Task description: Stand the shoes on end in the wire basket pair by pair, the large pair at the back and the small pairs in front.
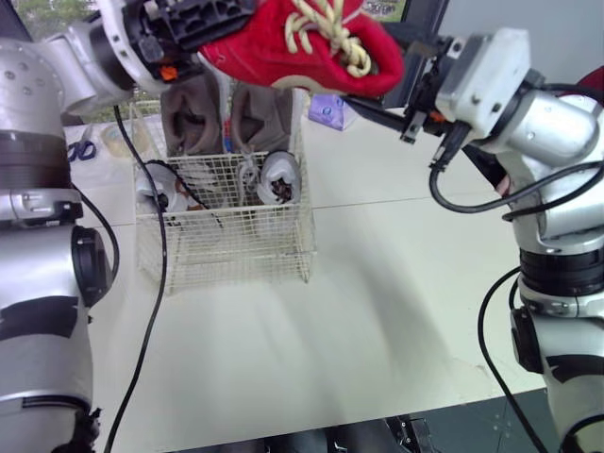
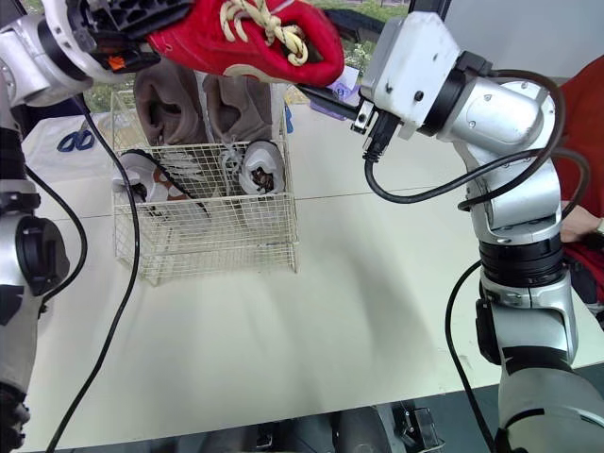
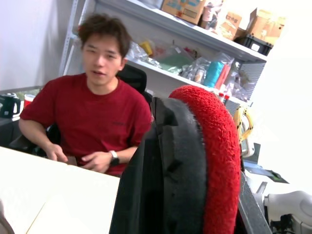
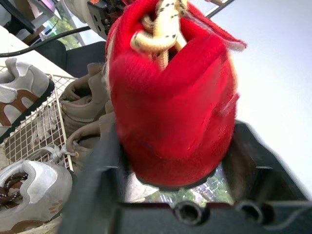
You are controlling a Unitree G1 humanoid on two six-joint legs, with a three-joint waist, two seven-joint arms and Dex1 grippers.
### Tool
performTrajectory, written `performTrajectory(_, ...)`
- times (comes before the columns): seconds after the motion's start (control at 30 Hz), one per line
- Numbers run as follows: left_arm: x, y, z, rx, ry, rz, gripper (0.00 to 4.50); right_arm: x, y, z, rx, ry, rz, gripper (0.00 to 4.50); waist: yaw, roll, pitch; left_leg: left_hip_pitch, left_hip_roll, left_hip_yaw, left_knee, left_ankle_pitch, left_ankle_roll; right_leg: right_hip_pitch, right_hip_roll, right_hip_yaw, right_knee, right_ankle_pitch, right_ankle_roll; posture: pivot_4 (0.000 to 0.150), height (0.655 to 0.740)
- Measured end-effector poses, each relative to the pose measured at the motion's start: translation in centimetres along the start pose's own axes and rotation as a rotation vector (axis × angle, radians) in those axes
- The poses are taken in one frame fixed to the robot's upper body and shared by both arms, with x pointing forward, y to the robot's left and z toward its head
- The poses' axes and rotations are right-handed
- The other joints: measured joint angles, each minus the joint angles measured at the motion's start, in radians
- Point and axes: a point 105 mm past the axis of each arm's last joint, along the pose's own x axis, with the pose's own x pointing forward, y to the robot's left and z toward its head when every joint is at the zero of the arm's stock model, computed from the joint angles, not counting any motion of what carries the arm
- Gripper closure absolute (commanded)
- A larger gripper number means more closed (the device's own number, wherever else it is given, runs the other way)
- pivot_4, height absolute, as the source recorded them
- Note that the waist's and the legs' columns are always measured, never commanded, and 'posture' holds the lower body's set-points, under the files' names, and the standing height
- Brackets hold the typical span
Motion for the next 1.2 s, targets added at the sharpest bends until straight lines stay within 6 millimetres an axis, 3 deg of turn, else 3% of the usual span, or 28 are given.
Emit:
performTrajectory(0.03,-0.1,-0.2,0.2,-0.004,-0.020,-0.002,4.36,-0.2,0.0,-0.4,0.015,0.019,-0.008,0.04,0.001,0.000,0.000,0.000,0.000,0.000,0.000,0.000,0.000,0.000,0.000,0.000,0.000,0.000,0.000,0.150,0.7400)
performTrajectory(0.13,-1.0,-0.5,1.0,0.003,-0.116,0.023,4.36,-2.2,-0.9,-2.3,0.171,0.075,-0.131,0.04,0.001,0.000,0.000,0.000,0.000,-0.003,0.000,0.001,-0.001,0.000,-0.002,0.000,0.001,0.000,0.000,0.150,0.7400)
performTrajectory(0.2,-2.2,-0.1,1.5,-0.002,-0.254,0.067,4.36,-4.0,-2.2,-3.4,0.423,0.015,-0.338,0.04,0.001,-0.001,0.000,0.002,0.001,-0.003,0.000,0.003,-0.005,0.001,-0.004,0.000,0.003,0.000,0.000,0.150,0.7400)
performTrajectory(0.27,-3.0,0.6,1.5,-0.011,-0.435,0.111,4.36,-4.4,-2.4,-3.7,0.759,-0.159,-0.530,0.04,-0.001,-0.001,0.000,0.003,0.001,-0.004,0.001,0.003,-0.006,0.001,-0.006,0.000,0.007,0.001,0.000,0.150,0.7400)
performTrajectory(0.37,-1.9,0.9,0.4,-0.072,-0.616,0.120,4.36,-2.0,-1.3,-2.4,1.265,-0.468,-0.588,0.04,0.000,0.000,0.000,0.002,0.001,-0.005,0.002,0.004,-0.006,0.000,-0.007,0.000,0.013,0.001,0.000,0.150,0.7400)
performTrajectory(0.53,-0.3,-0.3,-0.5,-0.079,-0.714,0.110,4.36,1.3,-0.3,0.9,1.622,-0.698,-0.461,0.04,0.001,0.000,0.000,0.002,-0.001,-0.003,0.002,0.000,0.000,0.000,-0.006,0.000,0.012,0.001,-0.001,0.150,0.7400)
performTrajectory(0.67,0.8,-0.3,-1.8,-0.094,-0.682,0.123,4.36,2.8,0.4,2.1,1.680,-0.716,-0.386,0.04,0.003,0.000,-0.001,0.002,-0.004,-0.004,0.002,0.000,0.001,0.001,-0.006,0.000,0.012,0.001,0.000,0.150,0.7400)
performTrajectory(1.1,1.3,0.7,-5.3,-0.143,-0.575,0.155,4.36,2.0,-0.8,1.9,1.634,-0.740,-0.457,0.04,0.000,-0.001,-0.001,0.002,-0.002,-0.004,0.002,0.000,0.002,0.000,-0.003,0.000,0.010,0.000,-0.001,0.150,0.7400)
performTrajectory(1.2,1.3,0.7,-5.3,-0.134,-0.569,0.152,4.36,1.9,-0.9,1.9,1.627,-0.742,-0.472,0.81,0.000,-0.001,-0.001,0.002,-0.002,-0.004,0.002,0.000,0.002,0.000,-0.003,0.000,0.008,0.000,-0.001,0.150,0.7400)
